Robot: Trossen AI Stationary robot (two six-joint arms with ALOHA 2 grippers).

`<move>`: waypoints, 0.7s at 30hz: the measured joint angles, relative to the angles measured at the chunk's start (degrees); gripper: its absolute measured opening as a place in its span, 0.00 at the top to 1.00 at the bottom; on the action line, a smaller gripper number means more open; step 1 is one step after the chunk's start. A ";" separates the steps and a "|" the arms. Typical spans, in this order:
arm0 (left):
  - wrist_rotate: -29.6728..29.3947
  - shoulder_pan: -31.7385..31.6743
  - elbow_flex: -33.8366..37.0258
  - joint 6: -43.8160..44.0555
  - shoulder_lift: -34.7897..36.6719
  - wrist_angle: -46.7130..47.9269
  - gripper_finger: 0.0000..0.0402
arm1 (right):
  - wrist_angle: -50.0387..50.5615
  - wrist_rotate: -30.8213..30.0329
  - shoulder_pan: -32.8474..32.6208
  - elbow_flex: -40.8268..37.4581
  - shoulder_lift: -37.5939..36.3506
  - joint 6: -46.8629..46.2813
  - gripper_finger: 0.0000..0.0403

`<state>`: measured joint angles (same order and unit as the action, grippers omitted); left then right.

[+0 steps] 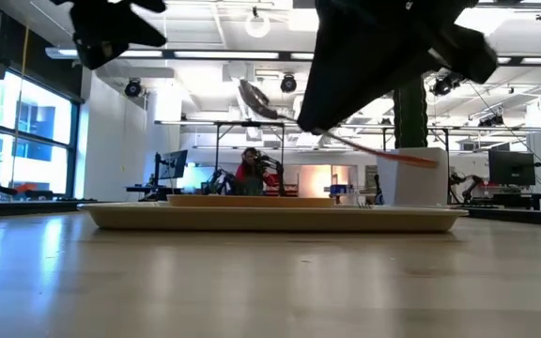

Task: Pick and place plate/cup/fork/spoon on tray
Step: Put the orange spoon on the gray tray to the right of the orange plate

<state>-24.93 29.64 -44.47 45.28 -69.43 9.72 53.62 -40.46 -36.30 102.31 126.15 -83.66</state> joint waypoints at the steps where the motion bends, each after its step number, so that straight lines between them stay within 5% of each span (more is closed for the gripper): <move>1: 0.00 -0.50 0.00 0.00 0.00 -0.82 0.64 | 0.30 -0.21 -0.26 0.33 0.00 -0.21 1.00; 11: 3.98 -4.70 0.00 -7.34 -2.98 -17.25 0.64 | 11.59 -5.42 -0.08 6.97 -0.04 -0.17 1.00; 21: 3.64 -9.76 0.07 -8.17 -8.46 -23.81 0.62 | 23.79 -6.19 2.34 14.18 -0.15 2.52 1.00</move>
<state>-21.28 19.88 -44.40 37.11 -77.89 -14.09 77.40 -46.65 -33.96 116.49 125.99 -81.14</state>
